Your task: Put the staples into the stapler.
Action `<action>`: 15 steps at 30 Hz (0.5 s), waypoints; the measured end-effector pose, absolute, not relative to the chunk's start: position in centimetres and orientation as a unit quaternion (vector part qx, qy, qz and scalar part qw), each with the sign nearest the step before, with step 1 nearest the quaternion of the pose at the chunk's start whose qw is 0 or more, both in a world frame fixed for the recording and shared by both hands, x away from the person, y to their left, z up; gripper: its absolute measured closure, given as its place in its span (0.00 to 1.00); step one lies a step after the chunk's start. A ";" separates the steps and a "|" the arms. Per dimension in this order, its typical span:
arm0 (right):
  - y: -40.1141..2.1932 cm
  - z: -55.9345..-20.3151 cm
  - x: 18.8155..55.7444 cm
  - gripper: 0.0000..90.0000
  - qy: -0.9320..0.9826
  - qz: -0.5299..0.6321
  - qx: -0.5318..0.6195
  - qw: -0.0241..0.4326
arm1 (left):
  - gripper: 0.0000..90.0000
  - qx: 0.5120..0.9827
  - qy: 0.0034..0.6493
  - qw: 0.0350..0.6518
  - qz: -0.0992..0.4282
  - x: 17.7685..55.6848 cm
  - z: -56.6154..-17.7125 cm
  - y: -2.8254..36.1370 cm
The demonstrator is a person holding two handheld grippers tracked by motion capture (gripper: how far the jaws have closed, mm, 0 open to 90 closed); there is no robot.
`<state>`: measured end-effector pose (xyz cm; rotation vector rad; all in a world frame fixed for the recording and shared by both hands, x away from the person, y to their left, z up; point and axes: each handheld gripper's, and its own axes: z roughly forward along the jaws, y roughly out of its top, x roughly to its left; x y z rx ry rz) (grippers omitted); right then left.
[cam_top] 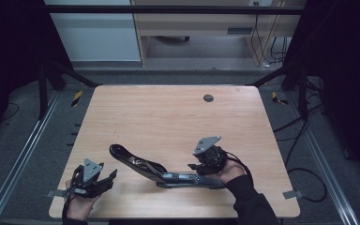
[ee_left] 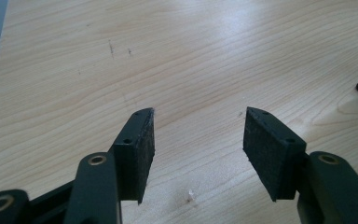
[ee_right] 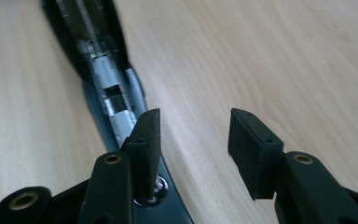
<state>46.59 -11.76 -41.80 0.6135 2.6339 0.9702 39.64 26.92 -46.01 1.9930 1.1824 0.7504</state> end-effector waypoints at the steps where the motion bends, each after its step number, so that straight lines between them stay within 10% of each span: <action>1: -12.1 -41.8 46.5 0.59 0.904 0.340 0.219 0.139 | 0.47 0.766 0.455 0.349 0.290 39.6 -46.0 26.9; 15: -17.2 -43.0 45.1 0.52 0.823 0.398 0.367 0.174 | 0.46 0.757 0.446 0.380 0.289 38.9 -45.1 26.4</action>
